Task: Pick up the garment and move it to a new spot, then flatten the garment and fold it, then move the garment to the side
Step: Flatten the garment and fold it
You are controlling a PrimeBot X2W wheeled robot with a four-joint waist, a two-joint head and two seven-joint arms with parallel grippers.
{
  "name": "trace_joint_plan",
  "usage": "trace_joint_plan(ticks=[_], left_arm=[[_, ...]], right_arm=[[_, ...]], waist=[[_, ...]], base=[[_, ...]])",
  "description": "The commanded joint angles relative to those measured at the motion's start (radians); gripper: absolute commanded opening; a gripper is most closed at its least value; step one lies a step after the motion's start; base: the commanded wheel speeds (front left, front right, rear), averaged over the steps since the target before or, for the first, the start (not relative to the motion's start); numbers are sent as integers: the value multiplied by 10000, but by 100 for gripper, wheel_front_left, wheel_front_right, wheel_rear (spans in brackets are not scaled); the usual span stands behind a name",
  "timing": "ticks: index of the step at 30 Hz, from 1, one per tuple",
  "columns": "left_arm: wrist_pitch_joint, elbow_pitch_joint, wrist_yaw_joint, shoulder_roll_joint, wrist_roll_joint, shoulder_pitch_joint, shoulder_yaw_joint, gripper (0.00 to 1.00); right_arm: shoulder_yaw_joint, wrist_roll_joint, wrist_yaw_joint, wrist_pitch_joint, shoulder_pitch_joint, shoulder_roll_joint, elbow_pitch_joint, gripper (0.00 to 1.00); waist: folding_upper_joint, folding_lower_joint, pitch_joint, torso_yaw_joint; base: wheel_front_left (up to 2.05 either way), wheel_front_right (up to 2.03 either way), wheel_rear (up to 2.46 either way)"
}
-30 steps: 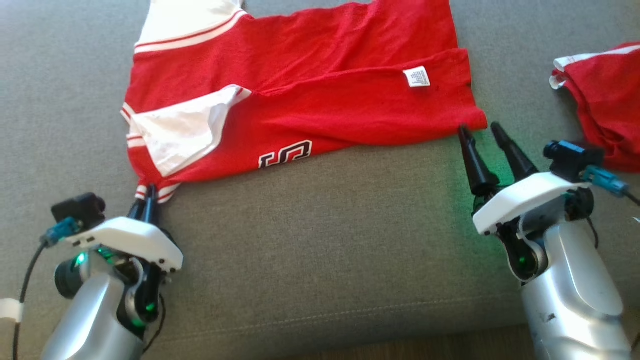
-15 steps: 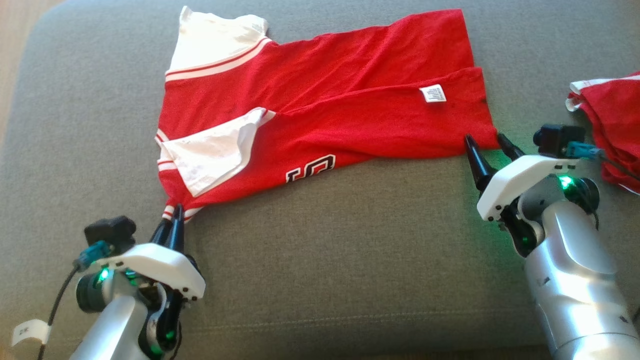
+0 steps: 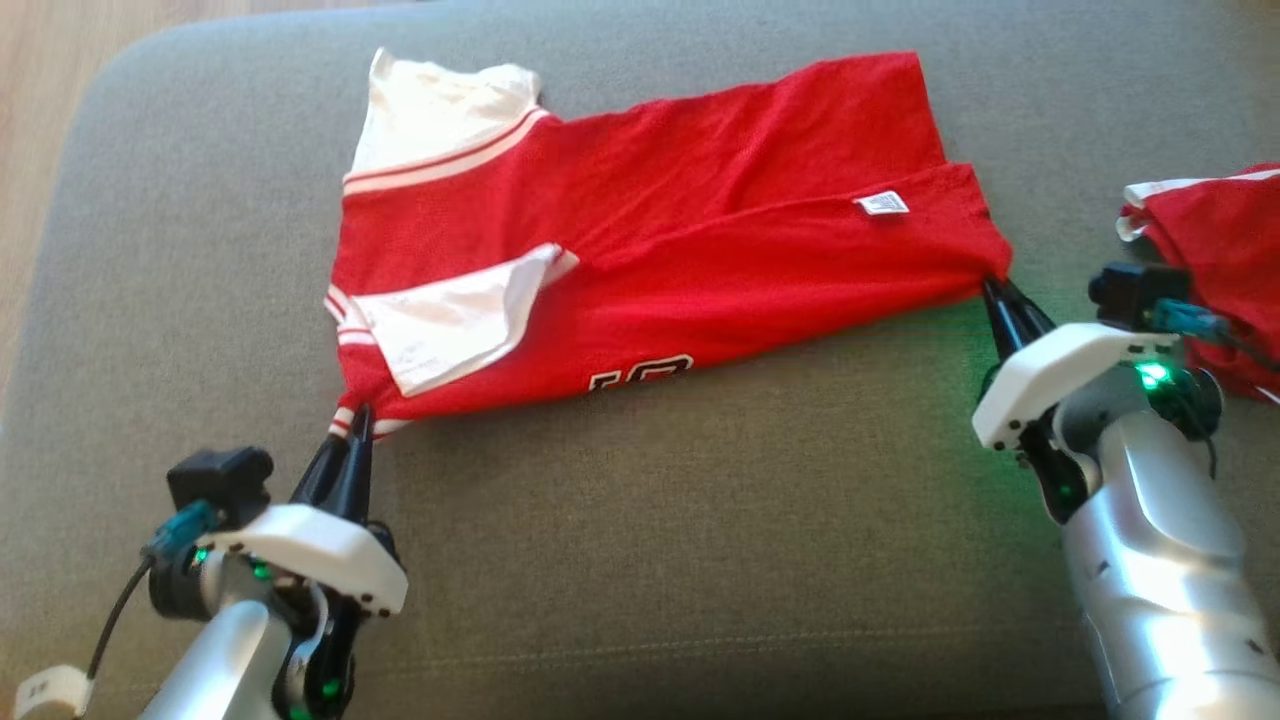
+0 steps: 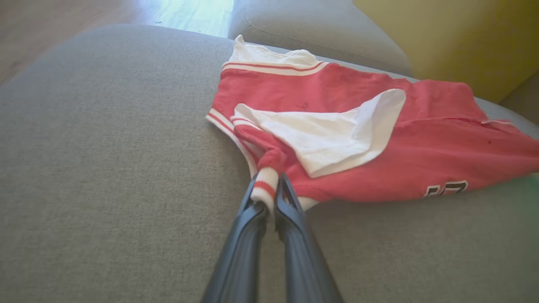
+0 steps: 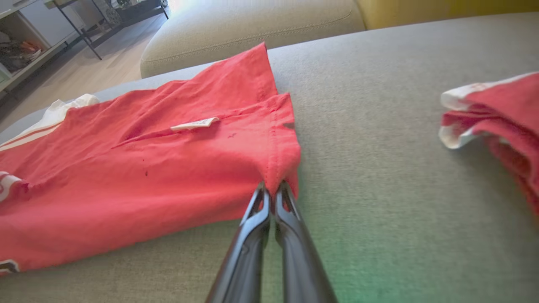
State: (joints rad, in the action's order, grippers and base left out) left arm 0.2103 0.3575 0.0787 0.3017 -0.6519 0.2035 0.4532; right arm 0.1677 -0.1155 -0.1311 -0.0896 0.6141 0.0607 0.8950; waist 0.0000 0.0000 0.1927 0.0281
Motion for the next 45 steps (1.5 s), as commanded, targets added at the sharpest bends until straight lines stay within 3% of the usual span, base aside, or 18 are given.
trace_joint_plan(ticks=[1,8,17,18,19,20,22,23,31,36,39,44,45], left_arm=[[138,-272,-16,361,101,67,-354,0],[378,-475,-357,692,123,-855,-417,0],[475,-870,-379,624,68,-2091,-476,0],[479,-839,-346,593,45,-2154,-506,0],[479,-793,-326,554,4,-2198,-523,0],[458,-741,-315,508,-63,-2223,-533,9],[275,-641,-289,418,-240,-2238,-547,82],[141,-622,-265,402,-311,-2242,-544,100],[-464,-1670,590,895,-678,-2508,-1242,100],[-1058,-3143,1103,1501,-528,-1670,-1675,100],[-1724,-3560,983,1883,-320,-571,-1562,100],[-3300,-3177,176,2323,-97,1937,-957,100],[-3300,-3177,176,2323,-97,1937,-957,100]], right_arm=[[-122,49,4,-98,-56,-104,-362,0],[152,-199,4,885,-2031,60,-2574,0],[771,-749,4,3272,-6038,-25,-7418,0],[847,-816,4,3480,-6338,-54,-7889,4],[917,-875,4,3642,-6571,-74,-8294,45],[992,-904,4,3760,-6739,-87,-8622,100],[1101,-938,4,3869,-6920,-97,-9072,100],[1125,-946,4,3898,-6955,-98,-9234,100],[1108,-948,4,3664,-6649,-102,-10348,100],[406,-1011,4,3115,-6255,-103,-10069,100],[86,-1042,4,2933,-5969,-103,-9896,100],[-275,-971,4,2783,-5448,-104,-9721,100],[-275,-971,4,2783,-5448,-104,-9721,100]], waist=[[0,0,-65,-51],[0,0,-283,-224],[0,0,-137,-214],[0,0,-112,-223],[0,0,-91,-237],[0,0,-77,-249],[0,0,-80,-268],[0,0,-97,-279],[0,0,-171,-486],[0,0,-82,-607],[0,0,165,-674],[0,0,682,-866],[0,0,682,-866]], base=[[0,0,0],[0,0,0],[0,0,0],[0,0,0],[0,0,0],[0,0,0],[0,0,0],[0,0,0],[0,0,0],[0,0,0],[0,0,0],[0,0,0],[0,0,0]])
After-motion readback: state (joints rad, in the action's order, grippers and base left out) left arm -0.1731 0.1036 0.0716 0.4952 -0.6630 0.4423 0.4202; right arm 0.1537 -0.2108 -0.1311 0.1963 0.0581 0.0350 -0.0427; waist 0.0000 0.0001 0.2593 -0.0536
